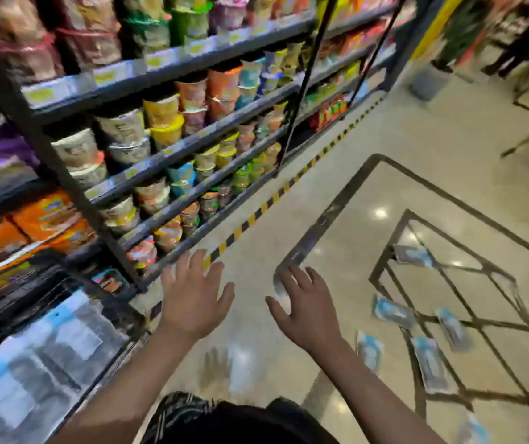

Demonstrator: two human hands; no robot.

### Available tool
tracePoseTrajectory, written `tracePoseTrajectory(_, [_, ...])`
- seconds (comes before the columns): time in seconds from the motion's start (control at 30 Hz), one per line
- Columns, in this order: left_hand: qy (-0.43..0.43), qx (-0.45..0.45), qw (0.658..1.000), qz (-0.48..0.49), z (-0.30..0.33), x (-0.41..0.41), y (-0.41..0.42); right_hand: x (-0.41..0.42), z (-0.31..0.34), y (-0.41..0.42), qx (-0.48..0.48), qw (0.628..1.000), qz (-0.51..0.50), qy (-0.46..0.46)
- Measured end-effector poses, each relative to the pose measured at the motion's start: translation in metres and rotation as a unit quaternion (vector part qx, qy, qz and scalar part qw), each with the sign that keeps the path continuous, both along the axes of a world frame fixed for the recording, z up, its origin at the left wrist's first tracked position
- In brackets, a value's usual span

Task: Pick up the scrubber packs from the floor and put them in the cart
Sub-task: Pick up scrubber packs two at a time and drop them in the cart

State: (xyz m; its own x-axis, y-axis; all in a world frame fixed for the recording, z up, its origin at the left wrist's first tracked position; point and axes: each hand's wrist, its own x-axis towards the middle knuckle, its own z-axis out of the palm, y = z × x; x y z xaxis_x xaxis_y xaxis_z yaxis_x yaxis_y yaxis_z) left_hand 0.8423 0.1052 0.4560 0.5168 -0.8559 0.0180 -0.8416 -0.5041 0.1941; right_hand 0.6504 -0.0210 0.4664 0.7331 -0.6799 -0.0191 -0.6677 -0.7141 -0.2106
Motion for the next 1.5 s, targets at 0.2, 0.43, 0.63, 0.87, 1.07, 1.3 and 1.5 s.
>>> tracePoseTrajectory(0.2, [-0.009, 0.022, 0.987, -0.161, 0.007, -0.097, -0.076, -0.111, -0.007, -0.015, -0.023, 0.988, -0.147, -0.032])
tracePoseTrajectory(0.43, [-0.036, 0.034, 0.945, -0.325, 0.013, -0.187, -0.131, -0.202, -0.017, -0.002, 0.001, 0.949, -0.314, -0.023])
tracePoseTrajectory(0.63, [-0.021, 0.065, 0.905, -0.42, 0.002, -0.246, -0.17, -0.264, -0.026, 0.007, -0.016, 0.907, -0.42, -0.035])
tracePoseTrajectory(0.87, [-0.025, 0.073, 0.865, -0.496, -0.01, -0.288, -0.243, -0.295, -0.024, -0.024, 0.029, 0.852, -0.522, -0.026])
tracePoseTrajectory(1.07, [-0.024, 0.086, 0.855, -0.512, -0.011, -0.315, -0.346, -0.317, -0.019, -0.12, 0.056, 0.833, -0.55, 0.0])
tracePoseTrajectory(1.3, [-0.044, 0.097, 0.832, -0.545, -0.016, -0.334, -0.456, -0.346, -0.026, -0.236, 0.052, 0.815, -0.577, -0.005])
tracePoseTrajectory(1.5, [-0.074, 0.1, 0.793, -0.597, -0.026, -0.367, -0.519, -0.375, -0.032, -0.272, 0.047, 0.792, -0.609, -0.007])
